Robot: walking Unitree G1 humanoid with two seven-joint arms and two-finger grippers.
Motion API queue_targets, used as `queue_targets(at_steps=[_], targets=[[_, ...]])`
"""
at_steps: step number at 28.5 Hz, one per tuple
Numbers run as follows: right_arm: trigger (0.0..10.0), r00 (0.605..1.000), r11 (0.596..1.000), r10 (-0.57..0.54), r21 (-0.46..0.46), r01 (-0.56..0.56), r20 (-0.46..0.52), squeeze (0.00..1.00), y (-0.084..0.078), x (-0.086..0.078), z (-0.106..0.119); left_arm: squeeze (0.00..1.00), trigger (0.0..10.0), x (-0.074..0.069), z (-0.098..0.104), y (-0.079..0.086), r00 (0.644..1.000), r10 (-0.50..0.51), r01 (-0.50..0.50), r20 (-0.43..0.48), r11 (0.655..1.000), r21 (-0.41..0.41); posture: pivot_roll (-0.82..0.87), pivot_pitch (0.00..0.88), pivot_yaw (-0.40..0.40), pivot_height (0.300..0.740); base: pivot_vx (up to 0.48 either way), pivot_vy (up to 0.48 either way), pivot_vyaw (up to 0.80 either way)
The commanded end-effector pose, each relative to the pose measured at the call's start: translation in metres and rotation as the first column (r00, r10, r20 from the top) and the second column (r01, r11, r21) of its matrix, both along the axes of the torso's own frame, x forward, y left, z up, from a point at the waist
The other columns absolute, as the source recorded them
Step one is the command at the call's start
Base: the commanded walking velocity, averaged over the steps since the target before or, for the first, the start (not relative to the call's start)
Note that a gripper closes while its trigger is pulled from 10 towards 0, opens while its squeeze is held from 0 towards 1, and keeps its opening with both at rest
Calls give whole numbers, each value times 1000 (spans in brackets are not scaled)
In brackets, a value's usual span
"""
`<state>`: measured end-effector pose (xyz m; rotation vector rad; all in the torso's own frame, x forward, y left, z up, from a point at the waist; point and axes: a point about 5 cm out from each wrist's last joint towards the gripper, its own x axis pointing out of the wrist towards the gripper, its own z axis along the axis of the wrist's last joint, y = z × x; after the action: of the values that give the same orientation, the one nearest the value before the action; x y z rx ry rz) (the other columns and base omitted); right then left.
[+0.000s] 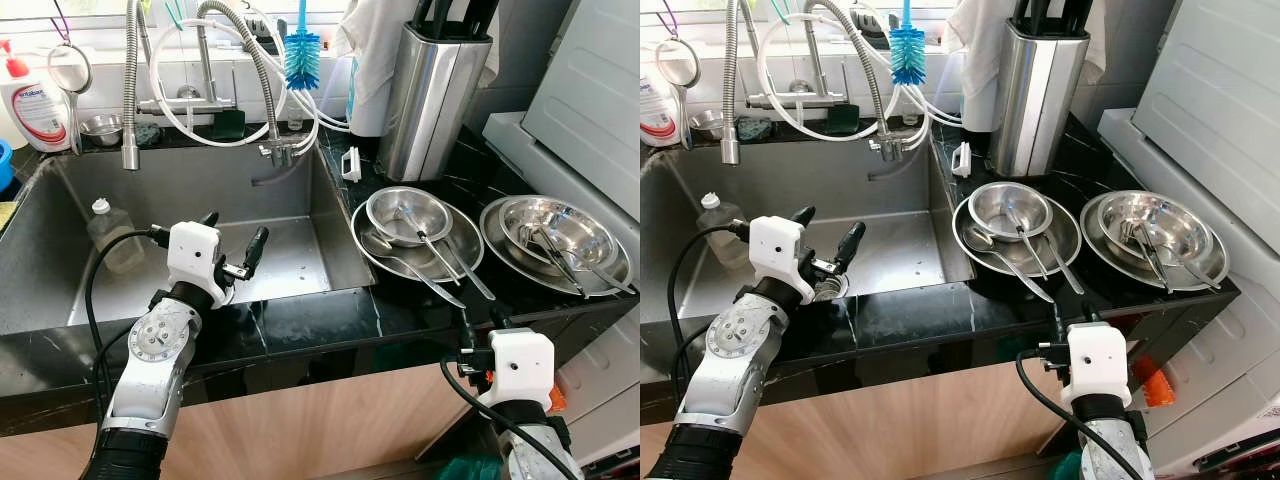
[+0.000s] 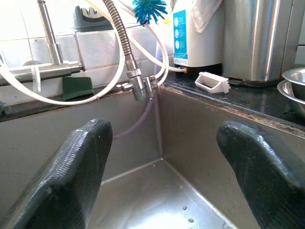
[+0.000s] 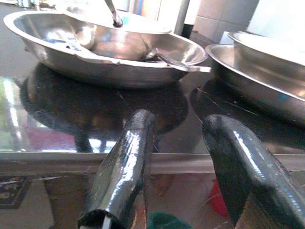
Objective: Kitchen organization
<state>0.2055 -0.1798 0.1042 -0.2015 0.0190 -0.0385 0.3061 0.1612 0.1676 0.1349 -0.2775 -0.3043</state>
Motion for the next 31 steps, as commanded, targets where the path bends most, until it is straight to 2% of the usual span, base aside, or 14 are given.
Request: queue_targets(at_steps=[1,9,14,19,24,31], targets=[[10000,1000,1000,20,7,-20,14,0,1,0,5,0,10000,0,0,2,1000,8,-8,9,1000,13,31,0,-51,740,0,0,0],[10000,993,992,117,42,-118,22,0,11,-4,9,0,10000,0,1,2,1000,5,-5,11,1000,14,25,0,-48,740,0,0,0],[10000,991,990,128,48,-129,33,0,12,-5,12,0,10000,-1,0,3,1000,8,-8,9,1000,15,24,0,-48,740,0,0,0],[10000,984,982,174,61,-177,38,0,19,-5,14,0,10000,-2,0,3,1000,10,-10,9,1000,15,25,0,-48,740,0,0,0],[10000,983,981,180,60,-183,39,0,17,-2,15,0,10000,-2,-1,3,1000,9,-10,5,1000,16,26,0,-48,740,0,0,0],[10000,980,981,181,49,-185,80,0,18,7,22,0,10000,-7,-1,12,999,44,-45,12,999,8,35,0,-45,740,0,0,0]])
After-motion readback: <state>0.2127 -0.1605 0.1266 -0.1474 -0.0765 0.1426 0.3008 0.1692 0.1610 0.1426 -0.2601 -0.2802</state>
